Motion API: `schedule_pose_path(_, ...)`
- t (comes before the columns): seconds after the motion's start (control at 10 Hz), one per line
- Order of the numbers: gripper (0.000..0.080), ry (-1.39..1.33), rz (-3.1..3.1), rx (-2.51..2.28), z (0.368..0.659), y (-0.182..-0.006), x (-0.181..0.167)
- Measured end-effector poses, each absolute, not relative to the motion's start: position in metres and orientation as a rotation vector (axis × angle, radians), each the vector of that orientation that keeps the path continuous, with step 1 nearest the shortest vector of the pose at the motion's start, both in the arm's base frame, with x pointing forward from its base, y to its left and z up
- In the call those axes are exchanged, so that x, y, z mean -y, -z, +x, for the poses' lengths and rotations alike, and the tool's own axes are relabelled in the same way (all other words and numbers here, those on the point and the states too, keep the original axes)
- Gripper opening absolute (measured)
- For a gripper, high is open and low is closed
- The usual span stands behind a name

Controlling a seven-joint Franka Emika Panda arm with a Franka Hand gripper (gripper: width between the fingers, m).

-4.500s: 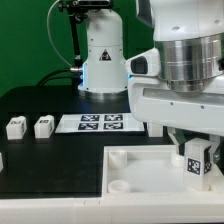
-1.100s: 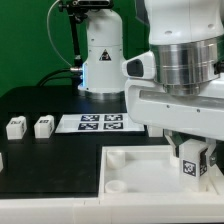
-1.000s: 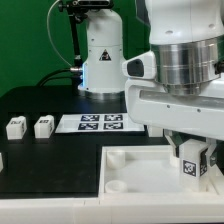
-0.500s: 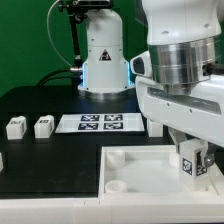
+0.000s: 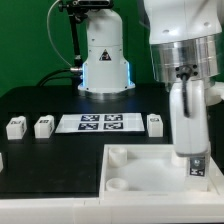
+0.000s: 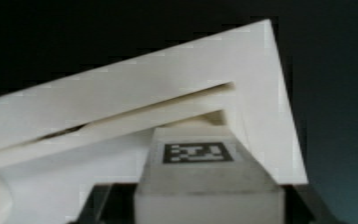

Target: Assemble one leg

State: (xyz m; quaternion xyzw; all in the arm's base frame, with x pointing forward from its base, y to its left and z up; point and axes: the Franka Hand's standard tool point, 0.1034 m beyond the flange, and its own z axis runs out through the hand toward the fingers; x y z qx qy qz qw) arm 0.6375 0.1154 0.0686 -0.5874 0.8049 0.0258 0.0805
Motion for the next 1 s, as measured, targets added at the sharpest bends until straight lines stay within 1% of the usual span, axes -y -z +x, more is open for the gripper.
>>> schedule_pose_path(0.3,0.0294,-0.067,-1.770,-2.403,0.637,-0.068,-0.116)
schedule_pose_path(0.4,0.0530,-0.068,-1.772,-2.403,0.637,-0.067,-0.116)
schedule_pose_path(0.5,0.0530,-0.068,-1.773,-2.403,0.637,-0.067,-0.116)
schedule_pose_path(0.6,0.0612,-0.068,-1.775,-2.400,0.637,-0.068,-0.117)
schedule_pose_path(0.7,0.0642,-0.065,-1.777,-2.384,0.636,-0.073,-0.123)
schedule_pose_path(1.0,0.0647,-0.065,-1.788,-2.348,0.632,-0.093,-0.139)
